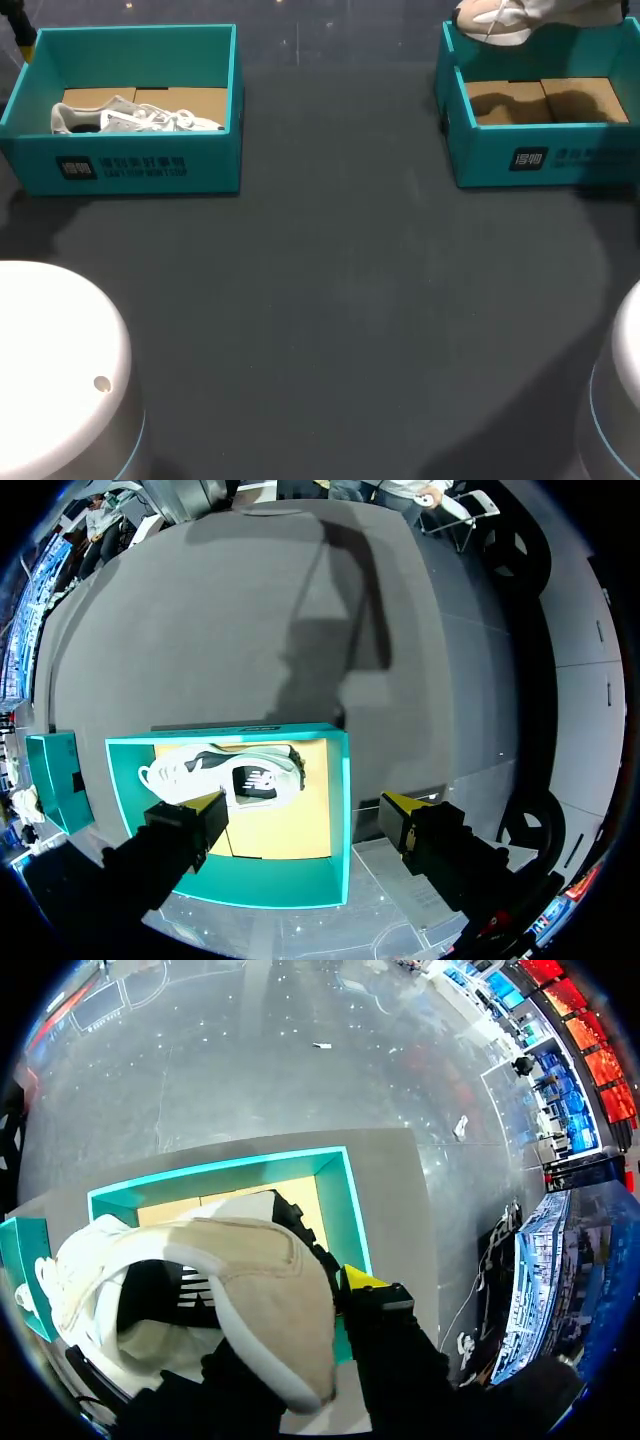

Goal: Take the shoe out of the shoebox, open the shoe tongue, remove and reinsert the insole, then place the shoe into the shoebox

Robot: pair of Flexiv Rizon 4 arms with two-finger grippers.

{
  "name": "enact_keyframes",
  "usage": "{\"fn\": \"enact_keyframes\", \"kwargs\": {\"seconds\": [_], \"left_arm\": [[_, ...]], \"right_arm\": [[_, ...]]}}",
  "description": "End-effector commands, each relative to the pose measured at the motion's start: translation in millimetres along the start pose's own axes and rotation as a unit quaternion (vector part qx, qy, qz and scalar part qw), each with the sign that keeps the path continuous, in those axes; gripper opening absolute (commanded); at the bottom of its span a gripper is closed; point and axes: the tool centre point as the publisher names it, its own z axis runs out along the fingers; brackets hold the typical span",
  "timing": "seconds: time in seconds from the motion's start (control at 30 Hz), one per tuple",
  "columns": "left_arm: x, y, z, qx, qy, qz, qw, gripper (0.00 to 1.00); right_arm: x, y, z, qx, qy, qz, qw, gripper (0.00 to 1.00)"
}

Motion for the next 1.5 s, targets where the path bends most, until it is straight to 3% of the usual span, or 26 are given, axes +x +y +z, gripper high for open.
{"fn": "enact_keyframes", "kwargs": {"seconds": [0.03, 0.23, 0.6, 0.93, 1.5], "left_arm": [[0.3, -0.7, -0.1, -0.001, 0.001, 0.001, 1.0, 1.0], [0.3, -0.7, -0.1, -0.001, 0.001, 0.001, 1.0, 1.0], [0.3, -0.7, -0.1, -0.001, 0.001, 0.001, 1.0, 1.0], [0.3, -0.7, -0.1, -0.001, 0.001, 0.001, 1.0, 1.0], [0.3, -0.7, -0.1, -0.001, 0.001, 0.001, 1.0, 1.0]], "right_arm": [[12.3, -40.0, -30.9, -0.031, -0.004, -0.001, 1.0, 0.0], [39.0, -71.7, -48.1, -0.049, 0.012, -0.006, 0.999, 0.0], [105.6, -159.0, -79.2, -0.051, 0.012, 0.002, 0.999, 0.0], [152.1, -245.3, -107.0, -0.051, 0.011, 0.015, 0.999, 0.0], [189.4, -369.0, -134.2, -0.055, 0.003, 0.037, 0.998, 0.0]]}}
